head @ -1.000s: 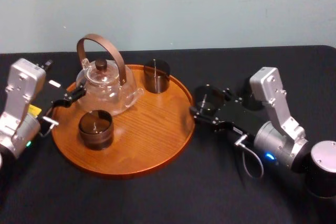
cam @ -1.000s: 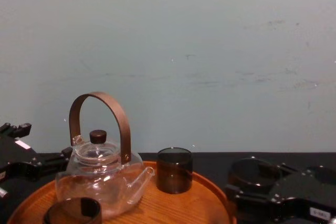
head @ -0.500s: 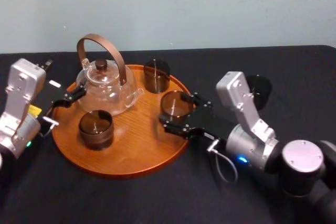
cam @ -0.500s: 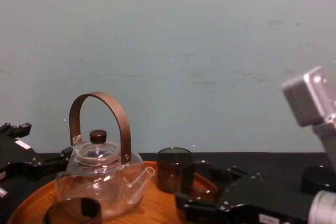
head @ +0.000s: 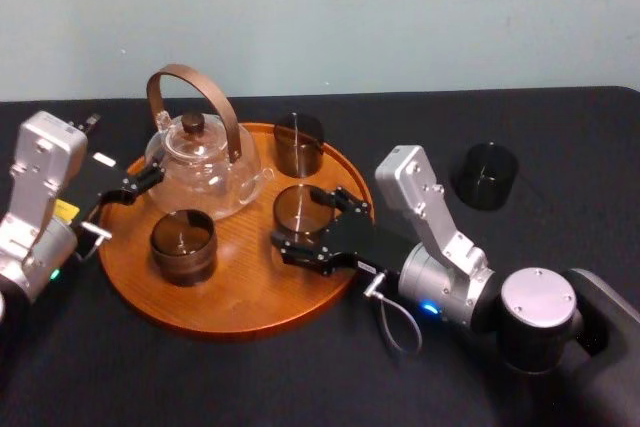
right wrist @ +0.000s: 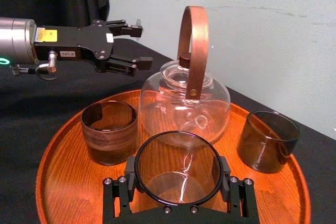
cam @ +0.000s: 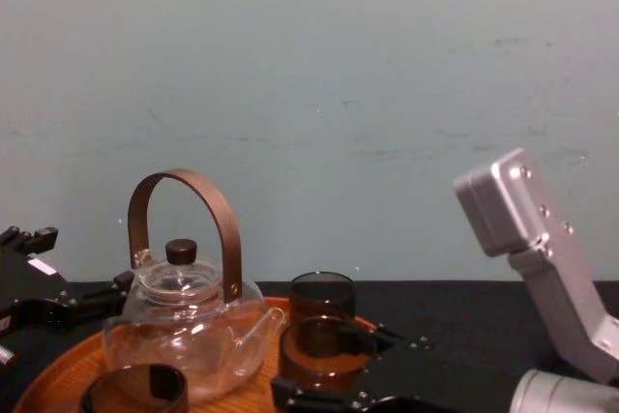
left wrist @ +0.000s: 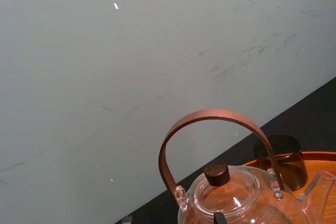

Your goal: Pick up the glass from the table and place it on the tray.

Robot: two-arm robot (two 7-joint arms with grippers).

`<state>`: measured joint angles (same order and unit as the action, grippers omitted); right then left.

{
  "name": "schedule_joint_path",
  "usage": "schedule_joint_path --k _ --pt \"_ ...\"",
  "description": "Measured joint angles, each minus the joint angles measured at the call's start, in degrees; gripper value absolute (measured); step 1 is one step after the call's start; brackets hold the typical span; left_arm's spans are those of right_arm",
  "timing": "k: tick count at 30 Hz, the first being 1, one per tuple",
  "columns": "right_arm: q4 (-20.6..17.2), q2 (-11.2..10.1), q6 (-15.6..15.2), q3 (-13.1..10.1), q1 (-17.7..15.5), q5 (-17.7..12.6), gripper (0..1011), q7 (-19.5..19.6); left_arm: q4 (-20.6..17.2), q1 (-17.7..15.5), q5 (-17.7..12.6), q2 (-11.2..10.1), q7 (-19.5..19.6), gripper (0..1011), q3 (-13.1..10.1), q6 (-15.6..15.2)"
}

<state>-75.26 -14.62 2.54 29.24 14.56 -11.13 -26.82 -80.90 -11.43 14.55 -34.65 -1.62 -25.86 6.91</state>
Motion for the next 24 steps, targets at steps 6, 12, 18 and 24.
schedule_joint_path --k 6,12,18,24 --pt "1.1 0.6 0.3 0.7 0.6 0.0 908 -0.4 0.0 0.0 0.0 0.0 0.0 1001 0.0 0.0" --pt "2.3 1.0 0.5 1.4 1.1 0.0 908 -0.8 0.0 0.0 0.0 0.0 0.0 1001 0.0 0.0" --pt "3.2 1.5 0.5 2.1 1.4 0.1 908 -1.1 0.0 0.0 0.0 0.0 0.0 1001 0.0 0.0" --pt "3.9 1.8 0.6 2.5 1.8 0.1 907 -1.4 0.0 0.0 0.0 0.0 0.0 1001 0.0 0.0"
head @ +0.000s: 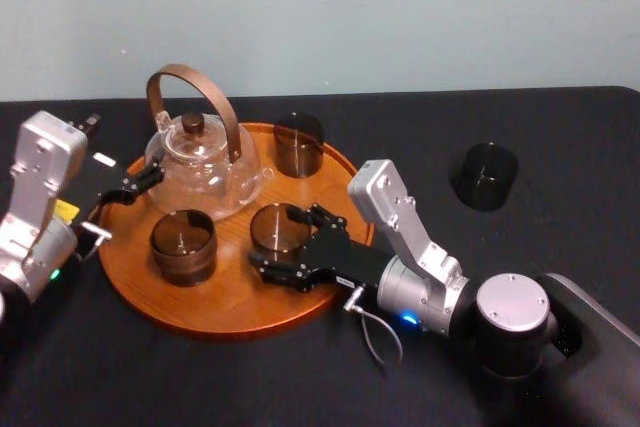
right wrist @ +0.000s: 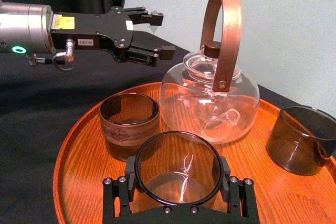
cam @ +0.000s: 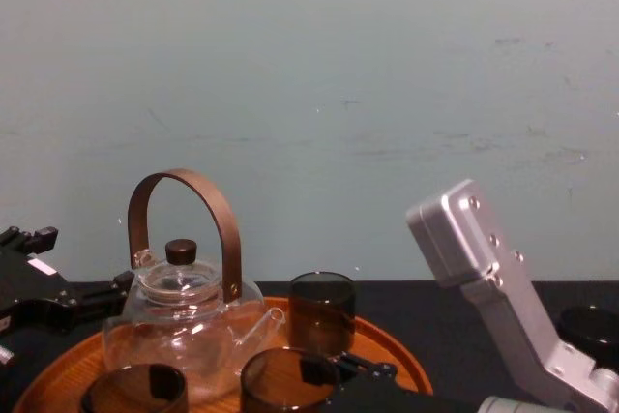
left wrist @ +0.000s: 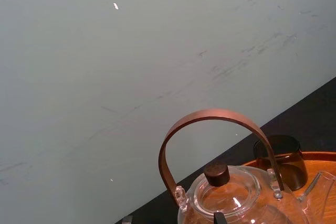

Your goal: Pick up the glass from the table and place it on the tray.

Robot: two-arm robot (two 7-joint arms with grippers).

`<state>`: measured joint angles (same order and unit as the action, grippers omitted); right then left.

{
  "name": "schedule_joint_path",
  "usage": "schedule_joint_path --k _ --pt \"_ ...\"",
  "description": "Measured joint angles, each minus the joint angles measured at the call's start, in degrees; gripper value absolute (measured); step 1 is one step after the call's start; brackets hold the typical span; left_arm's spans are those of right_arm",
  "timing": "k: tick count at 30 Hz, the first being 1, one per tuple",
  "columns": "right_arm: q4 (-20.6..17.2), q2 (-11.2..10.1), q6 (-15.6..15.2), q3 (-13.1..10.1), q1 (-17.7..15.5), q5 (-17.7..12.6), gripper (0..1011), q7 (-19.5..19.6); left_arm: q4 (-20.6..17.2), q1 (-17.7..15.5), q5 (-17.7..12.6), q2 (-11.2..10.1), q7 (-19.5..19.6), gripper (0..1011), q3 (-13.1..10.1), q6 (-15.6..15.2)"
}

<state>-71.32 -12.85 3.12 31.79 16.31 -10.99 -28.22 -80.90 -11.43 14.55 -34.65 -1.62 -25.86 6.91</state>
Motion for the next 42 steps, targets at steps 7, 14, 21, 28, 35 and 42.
schedule_joint_path --k 7,14,21,28,35,42 --pt "0.8 0.3 0.0 0.3 0.2 0.0 908 -0.1 0.0 0.0 0.0 0.0 0.0 1001 0.0 0.0" --pt "1.3 0.4 -0.2 0.4 0.3 -0.2 908 -0.2 0.0 0.0 0.0 0.0 0.0 1001 0.0 0.0" --pt "2.2 0.7 -0.9 0.6 0.6 -0.5 908 -0.4 0.0 0.0 0.0 0.0 0.0 1001 0.0 0.0" --pt "2.1 0.7 -0.9 0.6 0.6 -0.5 908 -0.4 0.0 0.0 0.0 0.0 0.0 1001 0.0 0.0" --pt "2.1 0.7 -0.8 0.6 0.6 -0.5 908 -0.4 0.0 0.0 0.0 0.0 0.0 1001 0.0 0.0" --pt "2.0 0.6 -0.8 0.5 0.6 -0.5 1002 -0.4 0.0 0.0 0.0 0.0 0.0 1001 0.0 0.0"
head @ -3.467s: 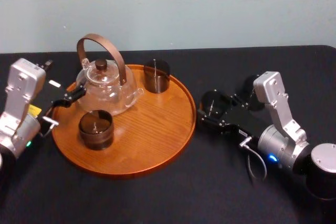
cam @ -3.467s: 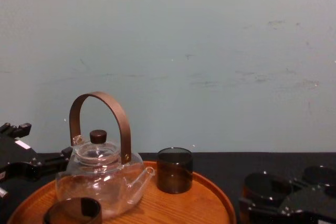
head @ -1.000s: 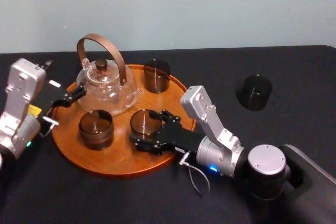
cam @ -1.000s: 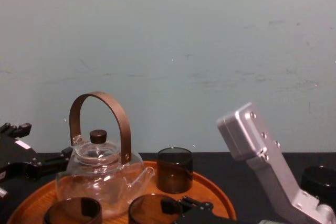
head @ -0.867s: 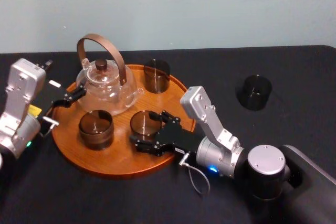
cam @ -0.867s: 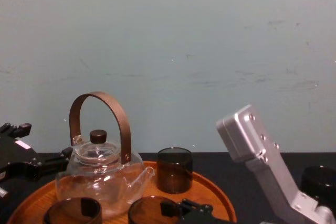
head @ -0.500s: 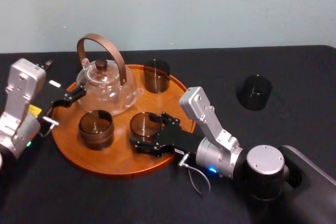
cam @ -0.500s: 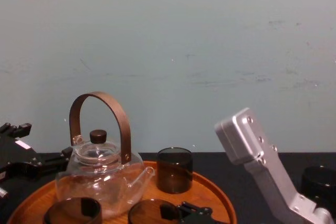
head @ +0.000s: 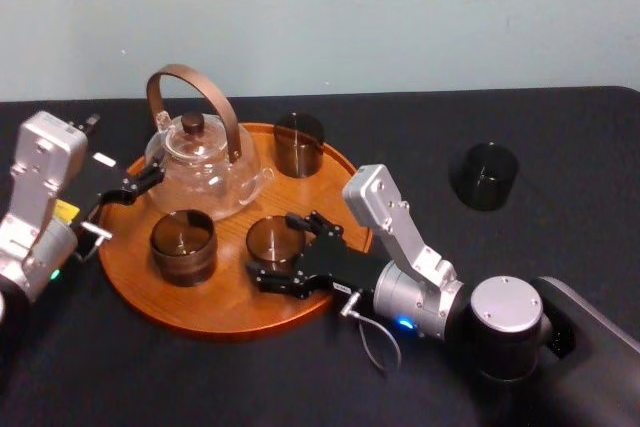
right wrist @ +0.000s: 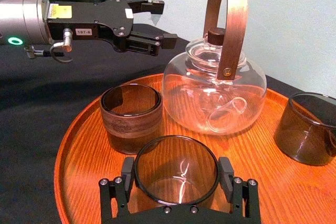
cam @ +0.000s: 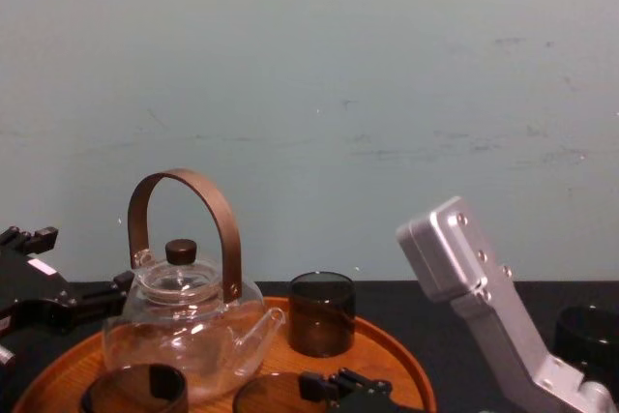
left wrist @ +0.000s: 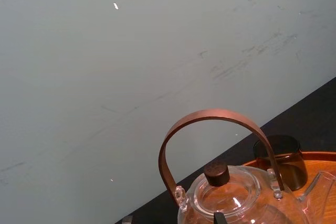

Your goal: Pick up the glass from the table and place it on the tray.

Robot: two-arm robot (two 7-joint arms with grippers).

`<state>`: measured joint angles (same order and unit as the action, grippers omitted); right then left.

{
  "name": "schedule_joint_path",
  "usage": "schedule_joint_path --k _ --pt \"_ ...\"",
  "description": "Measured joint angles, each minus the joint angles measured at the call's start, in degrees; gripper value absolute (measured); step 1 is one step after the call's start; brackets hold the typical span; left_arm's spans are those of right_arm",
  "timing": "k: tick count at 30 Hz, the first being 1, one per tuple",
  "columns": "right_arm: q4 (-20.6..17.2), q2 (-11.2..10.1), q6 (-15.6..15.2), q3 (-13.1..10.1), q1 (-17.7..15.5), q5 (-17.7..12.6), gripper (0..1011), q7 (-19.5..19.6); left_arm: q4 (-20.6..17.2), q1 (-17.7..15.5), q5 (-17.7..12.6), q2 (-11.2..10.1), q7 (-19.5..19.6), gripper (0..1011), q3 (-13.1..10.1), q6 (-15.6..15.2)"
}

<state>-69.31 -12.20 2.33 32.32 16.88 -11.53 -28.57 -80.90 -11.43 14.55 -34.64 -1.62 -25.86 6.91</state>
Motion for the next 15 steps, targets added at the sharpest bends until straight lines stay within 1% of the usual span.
schedule_joint_path --k 9,14,15 --pt "-0.4 -0.2 0.5 -0.3 -0.3 -0.4 1002 -0.1 0.0 0.0 0.0 0.0 0.0 1001 0.0 0.0" --pt "-2.5 -1.1 1.1 -0.7 -1.1 -0.4 1002 0.3 0.0 0.0 0.0 0.0 0.0 1001 0.0 0.0" --pt "-3.4 -1.4 1.1 -0.9 -1.4 -0.4 1002 0.6 0.0 0.0 0.0 0.0 0.0 1001 0.0 0.0"
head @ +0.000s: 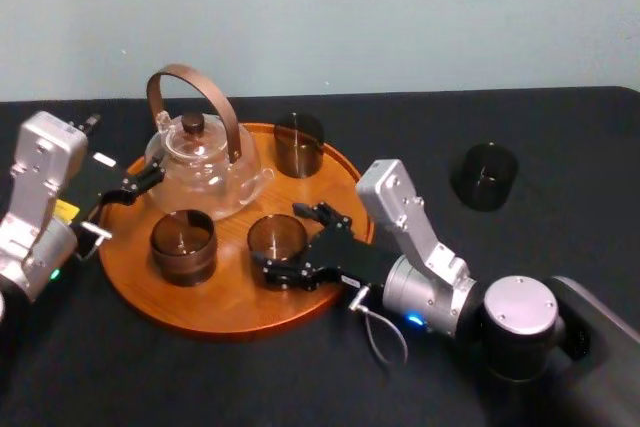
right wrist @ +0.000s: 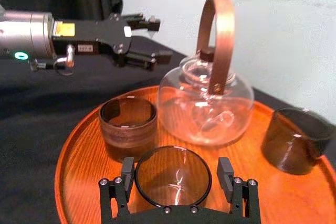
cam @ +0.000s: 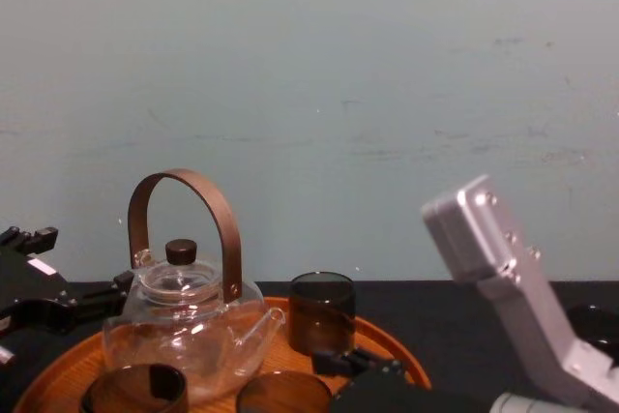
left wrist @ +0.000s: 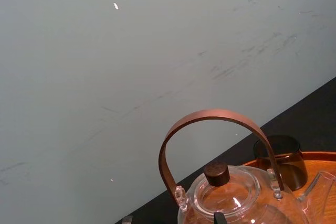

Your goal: Pick up the glass from the table and place it on the tray.

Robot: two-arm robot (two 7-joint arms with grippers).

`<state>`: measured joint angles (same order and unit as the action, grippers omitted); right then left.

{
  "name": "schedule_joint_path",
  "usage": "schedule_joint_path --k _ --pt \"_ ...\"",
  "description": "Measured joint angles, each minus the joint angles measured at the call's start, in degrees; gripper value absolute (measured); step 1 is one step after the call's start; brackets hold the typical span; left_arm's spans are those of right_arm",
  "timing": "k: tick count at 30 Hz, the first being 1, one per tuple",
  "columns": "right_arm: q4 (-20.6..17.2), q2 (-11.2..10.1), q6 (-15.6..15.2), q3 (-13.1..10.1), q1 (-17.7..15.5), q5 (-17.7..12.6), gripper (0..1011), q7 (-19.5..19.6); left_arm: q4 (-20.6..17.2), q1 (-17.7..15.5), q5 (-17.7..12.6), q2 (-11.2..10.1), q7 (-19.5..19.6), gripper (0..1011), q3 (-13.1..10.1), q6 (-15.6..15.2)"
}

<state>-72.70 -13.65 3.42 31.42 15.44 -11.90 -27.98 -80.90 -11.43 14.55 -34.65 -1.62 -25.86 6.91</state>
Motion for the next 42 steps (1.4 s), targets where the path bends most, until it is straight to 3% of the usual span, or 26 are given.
schedule_joint_path --k 11,20,31,42 --pt "-10.4 -4.4 0.8 -3.3 -5.2 -0.5 1002 2.4 0.0 0.0 0.0 0.0 0.0 1001 0.0 0.0" --pt "-15.3 -7.8 1.9 -7.0 -10.5 -2.1 1002 3.5 0.0 0.0 0.0 0.0 0.0 1001 0.0 0.0" --pt "-16.5 -9.9 3.6 -12.9 -15.9 -5.6 1002 5.1 0.0 0.0 0.0 0.0 0.0 1001 0.0 0.0" --pt "-14.5 -10.4 3.3 -18.1 -17.9 -5.2 1002 8.5 0.0 0.0 0.0 0.0 0.0 1001 0.0 0.0"
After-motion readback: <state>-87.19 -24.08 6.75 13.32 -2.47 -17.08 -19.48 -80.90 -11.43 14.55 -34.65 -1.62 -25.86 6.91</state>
